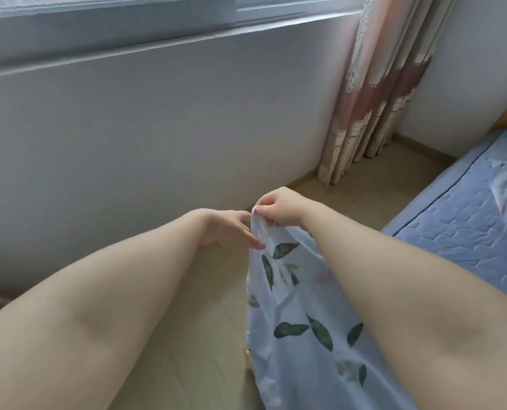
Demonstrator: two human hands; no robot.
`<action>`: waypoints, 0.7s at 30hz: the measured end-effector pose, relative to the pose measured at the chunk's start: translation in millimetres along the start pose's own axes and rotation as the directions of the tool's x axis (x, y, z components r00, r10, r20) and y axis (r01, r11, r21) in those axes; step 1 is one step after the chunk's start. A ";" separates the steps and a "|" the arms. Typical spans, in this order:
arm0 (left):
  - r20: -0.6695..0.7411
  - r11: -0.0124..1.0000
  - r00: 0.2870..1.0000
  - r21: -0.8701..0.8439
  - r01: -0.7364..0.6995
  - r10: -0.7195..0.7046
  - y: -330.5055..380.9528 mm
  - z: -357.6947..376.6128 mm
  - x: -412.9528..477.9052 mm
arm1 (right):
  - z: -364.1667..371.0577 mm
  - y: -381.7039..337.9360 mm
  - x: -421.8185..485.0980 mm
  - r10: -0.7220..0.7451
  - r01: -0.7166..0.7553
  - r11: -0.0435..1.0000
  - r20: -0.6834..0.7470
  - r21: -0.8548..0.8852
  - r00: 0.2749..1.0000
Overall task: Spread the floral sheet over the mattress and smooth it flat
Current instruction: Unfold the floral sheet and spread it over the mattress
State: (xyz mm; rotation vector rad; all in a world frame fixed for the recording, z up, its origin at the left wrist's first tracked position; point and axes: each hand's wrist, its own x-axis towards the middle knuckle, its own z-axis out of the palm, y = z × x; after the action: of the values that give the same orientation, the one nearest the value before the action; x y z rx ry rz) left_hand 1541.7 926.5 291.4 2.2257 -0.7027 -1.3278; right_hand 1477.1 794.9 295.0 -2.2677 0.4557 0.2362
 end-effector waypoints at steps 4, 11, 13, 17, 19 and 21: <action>-0.024 0.989 0.989 0.000 -0.146 0.146 20.7 -14.3 42.5 | -3.9 14.0 18.2 0.064 -0.071 0.992 0.074 0.103 0.995; 0.264 0.997 0.963 0.046 -0.067 0.053 19.4 -58.3 102.0 | -15.1 70.4 44.9 0.494 -0.501 0.864 0.274 -0.048 0.825; 0.353 0.998 0.935 0.064 0.002 -0.024 18.3 -72.1 122.6 | -11.6 80.2 59.2 0.541 -0.512 0.841 0.276 -0.174 0.794; 0.336 0.872 0.906 0.484 0.071 -0.260 10.5 -93.0 161.7 | -16.9 71.8 96.3 0.515 -0.517 0.856 0.126 -0.025 0.848; 0.267 0.737 0.916 0.675 0.044 -0.300 8.8 -108.3 177.6 | -18.3 57.4 112.6 0.521 -0.537 0.843 0.290 -0.027 0.803; 0.231 0.711 0.944 0.703 0.006 -0.237 10.7 -123.9 193.8 | -10.9 43.7 126.4 0.537 -0.591 0.807 0.441 -0.017 0.719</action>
State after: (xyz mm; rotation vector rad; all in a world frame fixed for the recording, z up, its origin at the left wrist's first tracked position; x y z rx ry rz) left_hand 1728.9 811.1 223.3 2.6942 -1.3888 -1.7048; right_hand 1576.1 728.3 233.5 -1.8136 0.8929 0.9740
